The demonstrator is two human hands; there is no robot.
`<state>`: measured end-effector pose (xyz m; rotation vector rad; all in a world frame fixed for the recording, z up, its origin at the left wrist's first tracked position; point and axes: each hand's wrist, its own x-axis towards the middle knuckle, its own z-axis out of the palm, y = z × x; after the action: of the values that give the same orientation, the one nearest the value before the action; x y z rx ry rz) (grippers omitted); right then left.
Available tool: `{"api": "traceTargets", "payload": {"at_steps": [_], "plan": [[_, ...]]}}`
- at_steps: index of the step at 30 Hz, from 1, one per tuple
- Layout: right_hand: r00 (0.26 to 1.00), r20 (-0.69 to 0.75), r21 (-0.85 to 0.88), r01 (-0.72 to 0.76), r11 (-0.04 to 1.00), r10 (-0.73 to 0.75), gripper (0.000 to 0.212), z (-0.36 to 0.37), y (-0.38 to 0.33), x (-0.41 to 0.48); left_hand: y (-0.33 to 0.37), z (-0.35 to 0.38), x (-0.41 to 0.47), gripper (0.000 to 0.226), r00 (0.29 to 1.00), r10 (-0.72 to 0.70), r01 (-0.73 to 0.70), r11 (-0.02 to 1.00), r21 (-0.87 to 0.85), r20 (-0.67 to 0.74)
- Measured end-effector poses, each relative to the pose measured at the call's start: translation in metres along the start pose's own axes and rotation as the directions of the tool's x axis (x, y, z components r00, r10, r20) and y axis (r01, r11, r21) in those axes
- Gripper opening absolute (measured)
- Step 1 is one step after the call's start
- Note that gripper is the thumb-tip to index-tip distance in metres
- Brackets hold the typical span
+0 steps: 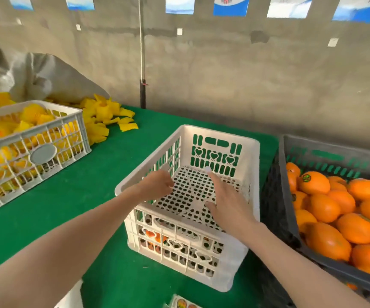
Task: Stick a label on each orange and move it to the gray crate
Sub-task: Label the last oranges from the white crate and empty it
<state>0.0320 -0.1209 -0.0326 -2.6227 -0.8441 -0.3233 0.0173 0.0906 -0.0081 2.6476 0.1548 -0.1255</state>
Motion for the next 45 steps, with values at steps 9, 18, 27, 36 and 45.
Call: {"api": "traceTargets", "payload": {"at_steps": [9,18,27,36,45], "plan": [[0.997,0.049,-0.128,-0.051,0.99,0.057,0.094,0.011,0.006,0.003,-0.014,0.042,0.051,0.041,0.789,-0.302,-0.032,0.849,0.527,0.535],[0.987,0.115,-0.087,-0.103,0.991,0.112,0.1,0.012,0.007,0.0,-0.026,0.067,0.066,0.048,0.646,-0.376,-0.185,0.767,0.614,0.664],[0.987,0.114,-0.037,-0.107,0.994,0.11,0.096,0.011,0.006,0.002,-0.038,0.077,0.062,0.046,0.642,-0.425,0.105,0.873,0.477,0.638],[0.984,-0.027,0.223,-0.164,0.961,0.174,0.092,0.001,0.0,0.004,-0.001,0.013,0.049,0.059,0.908,0.048,0.281,0.667,-0.69,0.417],[0.943,-0.232,0.689,-0.014,0.725,0.239,0.074,-0.059,-0.015,-0.009,0.052,-0.006,-0.014,0.062,0.961,0.262,0.034,0.196,-0.98,0.085]]}}
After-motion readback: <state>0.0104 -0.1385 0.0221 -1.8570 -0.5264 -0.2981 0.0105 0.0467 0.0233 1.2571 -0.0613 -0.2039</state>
